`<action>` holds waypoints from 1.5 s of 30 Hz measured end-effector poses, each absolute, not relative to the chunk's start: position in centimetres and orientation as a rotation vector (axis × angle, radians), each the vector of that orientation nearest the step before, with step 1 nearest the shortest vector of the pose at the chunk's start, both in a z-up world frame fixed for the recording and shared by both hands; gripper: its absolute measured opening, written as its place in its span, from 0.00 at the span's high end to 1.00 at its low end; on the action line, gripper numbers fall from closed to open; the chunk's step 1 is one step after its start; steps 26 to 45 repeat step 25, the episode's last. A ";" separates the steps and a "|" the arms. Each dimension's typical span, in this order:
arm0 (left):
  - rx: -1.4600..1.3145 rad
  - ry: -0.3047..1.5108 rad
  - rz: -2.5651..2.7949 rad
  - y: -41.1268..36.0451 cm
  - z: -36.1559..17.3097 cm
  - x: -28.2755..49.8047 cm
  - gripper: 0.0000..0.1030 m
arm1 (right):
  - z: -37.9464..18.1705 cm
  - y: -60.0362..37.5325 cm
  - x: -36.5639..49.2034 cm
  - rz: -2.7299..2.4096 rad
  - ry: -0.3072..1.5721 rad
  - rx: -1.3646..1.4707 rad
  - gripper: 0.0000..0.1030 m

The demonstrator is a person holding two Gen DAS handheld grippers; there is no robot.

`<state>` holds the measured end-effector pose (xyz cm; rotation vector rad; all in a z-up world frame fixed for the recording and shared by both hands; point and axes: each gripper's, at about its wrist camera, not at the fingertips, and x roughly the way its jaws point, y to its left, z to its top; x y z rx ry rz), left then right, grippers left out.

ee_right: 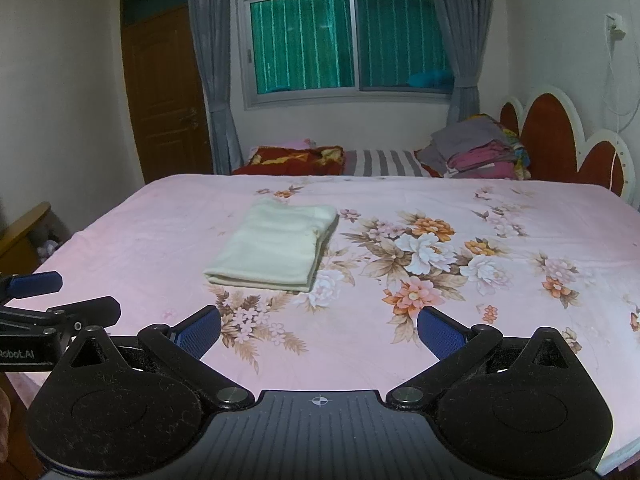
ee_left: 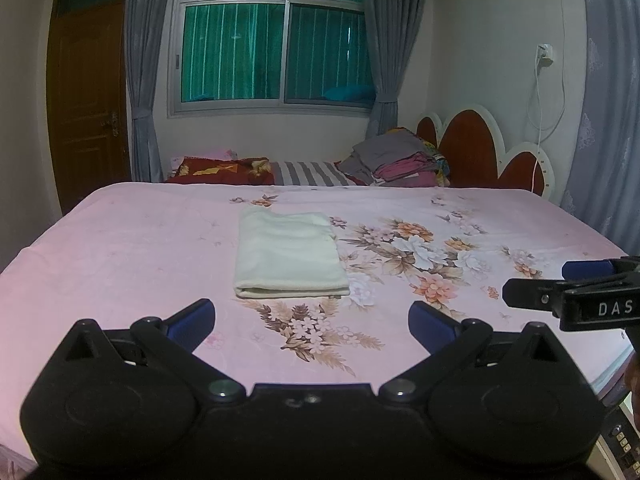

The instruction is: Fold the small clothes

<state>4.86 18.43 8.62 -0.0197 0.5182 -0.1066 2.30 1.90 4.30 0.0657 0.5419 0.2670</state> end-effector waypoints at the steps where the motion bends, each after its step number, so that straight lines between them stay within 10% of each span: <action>1: -0.020 0.519 -0.107 18.5 8.6 4.9 0.00 | 4.3 1.9 2.3 0.269 0.542 0.064 0.00; 45: -0.042 0.511 -0.082 19.7 9.0 5.7 0.00 | 4.4 0.8 2.3 0.284 0.537 0.056 0.00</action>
